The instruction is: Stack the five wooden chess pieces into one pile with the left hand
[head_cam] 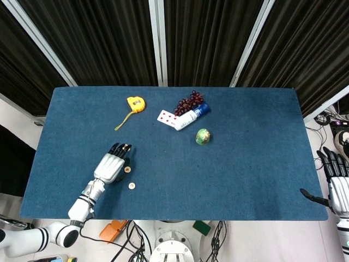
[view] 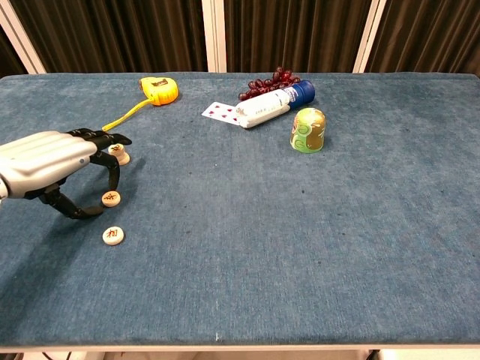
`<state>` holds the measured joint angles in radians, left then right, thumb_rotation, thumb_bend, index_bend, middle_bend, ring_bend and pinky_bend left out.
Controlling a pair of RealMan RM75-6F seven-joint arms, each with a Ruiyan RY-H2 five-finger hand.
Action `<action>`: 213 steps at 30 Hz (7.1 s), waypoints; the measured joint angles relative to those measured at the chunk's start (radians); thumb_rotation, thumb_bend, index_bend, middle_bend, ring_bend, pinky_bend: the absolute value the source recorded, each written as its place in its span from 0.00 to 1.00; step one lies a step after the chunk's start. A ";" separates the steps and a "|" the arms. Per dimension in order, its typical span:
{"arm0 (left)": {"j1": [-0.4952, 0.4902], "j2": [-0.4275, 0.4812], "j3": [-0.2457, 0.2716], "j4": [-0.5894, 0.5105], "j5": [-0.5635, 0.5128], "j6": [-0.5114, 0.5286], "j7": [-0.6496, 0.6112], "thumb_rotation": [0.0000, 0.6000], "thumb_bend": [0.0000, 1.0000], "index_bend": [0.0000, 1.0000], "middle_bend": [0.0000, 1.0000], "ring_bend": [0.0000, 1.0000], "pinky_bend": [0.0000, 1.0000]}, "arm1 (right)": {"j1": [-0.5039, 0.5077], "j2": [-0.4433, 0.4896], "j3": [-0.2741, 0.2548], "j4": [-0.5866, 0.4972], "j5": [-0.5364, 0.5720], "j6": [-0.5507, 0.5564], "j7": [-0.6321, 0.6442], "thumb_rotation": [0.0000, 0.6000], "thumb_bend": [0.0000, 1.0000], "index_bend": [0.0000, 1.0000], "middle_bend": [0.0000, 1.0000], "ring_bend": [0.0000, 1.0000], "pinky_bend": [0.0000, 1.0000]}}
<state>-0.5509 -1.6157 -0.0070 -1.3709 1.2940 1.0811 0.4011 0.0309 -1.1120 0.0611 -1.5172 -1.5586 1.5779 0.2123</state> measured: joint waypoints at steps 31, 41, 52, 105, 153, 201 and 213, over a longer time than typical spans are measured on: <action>-0.085 0.063 -0.188 -0.070 -0.188 -0.095 -0.011 1.00 0.36 0.52 0.00 0.00 0.00 | -0.002 -0.001 0.002 0.004 0.005 -0.003 0.005 1.00 0.12 0.00 0.00 0.00 0.00; -0.142 0.040 -0.209 -0.010 -0.345 -0.145 0.080 1.00 0.34 0.52 0.00 0.00 0.00 | -0.004 -0.002 0.002 0.009 0.008 -0.004 0.010 1.00 0.12 0.00 0.00 0.00 0.00; -0.157 0.039 -0.195 -0.001 -0.377 -0.137 0.092 1.00 0.32 0.52 0.00 0.00 0.00 | -0.002 -0.004 0.003 0.012 0.010 -0.009 0.011 1.00 0.12 0.00 0.00 0.00 0.00; -0.058 0.130 -0.010 -0.168 -0.011 0.056 -0.038 1.00 0.26 0.41 0.00 0.00 0.00 | -0.002 -0.002 0.005 0.005 0.001 -0.003 0.003 1.00 0.12 0.00 0.00 0.00 0.00; 0.057 0.045 0.073 -0.140 0.123 0.009 0.047 1.00 0.35 0.51 0.00 0.00 0.00 | -0.008 -0.005 0.003 0.001 -0.004 0.009 0.004 1.00 0.12 0.00 0.00 0.00 0.00; -0.180 0.071 -0.202 -0.038 -0.440 -0.162 0.080 1.00 0.31 0.49 0.00 0.00 0.00 | -0.007 -0.006 0.008 0.013 0.011 -0.003 0.014 1.00 0.12 0.00 0.00 0.00 0.00; -0.191 0.073 -0.189 -0.034 -0.447 -0.156 0.068 1.00 0.30 0.45 0.00 0.00 0.00 | -0.007 -0.004 0.008 0.009 0.013 -0.004 0.010 1.00 0.12 0.00 0.00 0.00 0.00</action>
<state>-0.7420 -1.5430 -0.1959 -1.4052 0.8467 0.9255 0.4694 0.0239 -1.1164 0.0695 -1.5078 -1.5460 1.5742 0.2221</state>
